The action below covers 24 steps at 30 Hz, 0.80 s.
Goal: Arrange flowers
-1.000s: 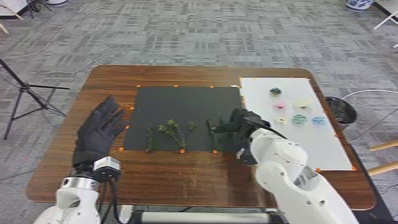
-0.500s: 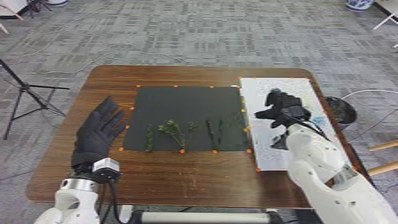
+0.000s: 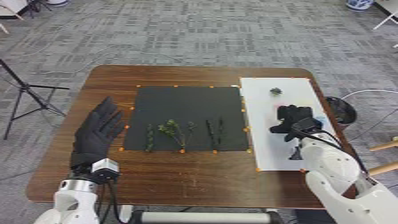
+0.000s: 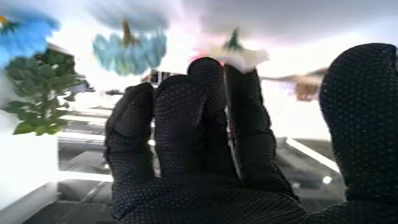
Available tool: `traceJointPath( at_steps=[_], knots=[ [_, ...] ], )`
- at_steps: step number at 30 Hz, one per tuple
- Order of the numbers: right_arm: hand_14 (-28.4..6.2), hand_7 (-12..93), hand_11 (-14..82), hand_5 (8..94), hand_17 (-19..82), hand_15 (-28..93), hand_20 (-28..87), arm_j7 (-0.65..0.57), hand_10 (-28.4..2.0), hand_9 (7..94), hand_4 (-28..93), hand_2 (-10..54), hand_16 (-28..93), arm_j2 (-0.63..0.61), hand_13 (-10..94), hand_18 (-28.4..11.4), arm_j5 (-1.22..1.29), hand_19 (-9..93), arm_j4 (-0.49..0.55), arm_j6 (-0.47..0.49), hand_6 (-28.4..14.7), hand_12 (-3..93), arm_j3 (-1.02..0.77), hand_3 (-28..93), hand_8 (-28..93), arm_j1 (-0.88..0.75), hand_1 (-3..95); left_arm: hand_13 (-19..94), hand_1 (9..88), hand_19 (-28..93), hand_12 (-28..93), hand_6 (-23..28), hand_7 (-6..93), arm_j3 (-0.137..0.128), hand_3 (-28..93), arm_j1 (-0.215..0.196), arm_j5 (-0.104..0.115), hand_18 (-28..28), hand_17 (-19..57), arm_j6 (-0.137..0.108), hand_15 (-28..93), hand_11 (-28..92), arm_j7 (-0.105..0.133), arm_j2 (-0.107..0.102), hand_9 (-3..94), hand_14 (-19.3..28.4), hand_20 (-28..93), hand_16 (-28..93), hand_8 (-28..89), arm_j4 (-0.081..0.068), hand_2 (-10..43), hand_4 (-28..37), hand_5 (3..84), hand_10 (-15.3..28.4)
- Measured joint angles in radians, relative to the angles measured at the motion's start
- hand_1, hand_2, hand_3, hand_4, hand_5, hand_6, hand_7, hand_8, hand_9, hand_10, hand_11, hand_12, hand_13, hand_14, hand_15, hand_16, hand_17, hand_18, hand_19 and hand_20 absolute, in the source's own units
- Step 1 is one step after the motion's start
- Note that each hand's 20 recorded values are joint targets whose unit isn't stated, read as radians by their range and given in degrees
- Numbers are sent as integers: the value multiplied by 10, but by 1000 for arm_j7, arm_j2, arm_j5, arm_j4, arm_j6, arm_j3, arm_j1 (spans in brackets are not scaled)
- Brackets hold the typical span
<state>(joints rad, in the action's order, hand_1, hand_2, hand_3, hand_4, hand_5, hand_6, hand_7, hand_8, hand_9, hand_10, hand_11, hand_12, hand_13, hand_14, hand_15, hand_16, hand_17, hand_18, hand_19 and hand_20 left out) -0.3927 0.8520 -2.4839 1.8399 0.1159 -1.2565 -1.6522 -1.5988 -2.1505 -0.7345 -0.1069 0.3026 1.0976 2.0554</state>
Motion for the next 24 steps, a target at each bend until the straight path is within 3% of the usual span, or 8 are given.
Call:
traceJointPath(
  at_steps=[8, 11, 13, 19, 24],
  knots=[
    [-96, 501, 573, 460, 258, 815, 479, 1, -134, 489, -281, -95, 327, -17, 545, -201, -118, 832, -54, -29, -36, 356, 55, 817, -190, 35, 361, 170, 242, 416, 173, 19, 198, 0, 665, 0, 0, 194, -144, 0, 129, 122, 0, 1, 214, 126, 79, 75, -107, 0, -2, -283, 253, 105],
    [-75, 538, 455, 496, 301, 790, 461, 2, -82, 590, -282, -95, 353, -17, 608, -192, -123, 850, -76, -72, -15, 491, 61, 759, 3, 45, 473, 170, 243, 416, 173, 19, 198, 1, 666, 1, 0, 194, -144, -1, 129, 122, 0, 2, 213, 125, 79, 74, -107, 0, -2, -283, 253, 105],
    [-63, 539, 398, 594, 340, 767, 459, 7, -61, 700, -282, -95, 372, -19, 676, -191, -130, 865, -95, -127, -3, 546, 68, 748, 67, 53, 535, 170, 242, 416, 173, 19, 198, 1, 665, 1, 0, 194, -144, -1, 129, 122, 0, 2, 213, 125, 79, 74, -106, 0, -2, -283, 253, 105],
    [-54, 498, 350, 698, 379, 743, 457, 82, -58, 800, -281, -95, 362, -19, 747, -197, -142, 874, -179, -326, -1, 558, 87, 813, 100, 83, 529, 170, 242, 417, 174, 20, 197, 1, 665, 0, 0, 195, -144, -1, 128, 120, 1, 3, 213, 125, 79, 74, -107, 0, -2, -283, 254, 105],
    [-51, 486, 337, 711, 385, 735, 461, 134, -60, 814, -270, -95, 368, -19, 757, -197, -123, 875, -185, -335, -5, 570, 81, 819, 116, 85, 525, 169, 242, 416, 174, 20, 198, 1, 665, 0, 0, 194, -143, -1, 129, 120, 2, 3, 214, 126, 79, 75, -107, 0, -2, -283, 254, 105]
  ],
)
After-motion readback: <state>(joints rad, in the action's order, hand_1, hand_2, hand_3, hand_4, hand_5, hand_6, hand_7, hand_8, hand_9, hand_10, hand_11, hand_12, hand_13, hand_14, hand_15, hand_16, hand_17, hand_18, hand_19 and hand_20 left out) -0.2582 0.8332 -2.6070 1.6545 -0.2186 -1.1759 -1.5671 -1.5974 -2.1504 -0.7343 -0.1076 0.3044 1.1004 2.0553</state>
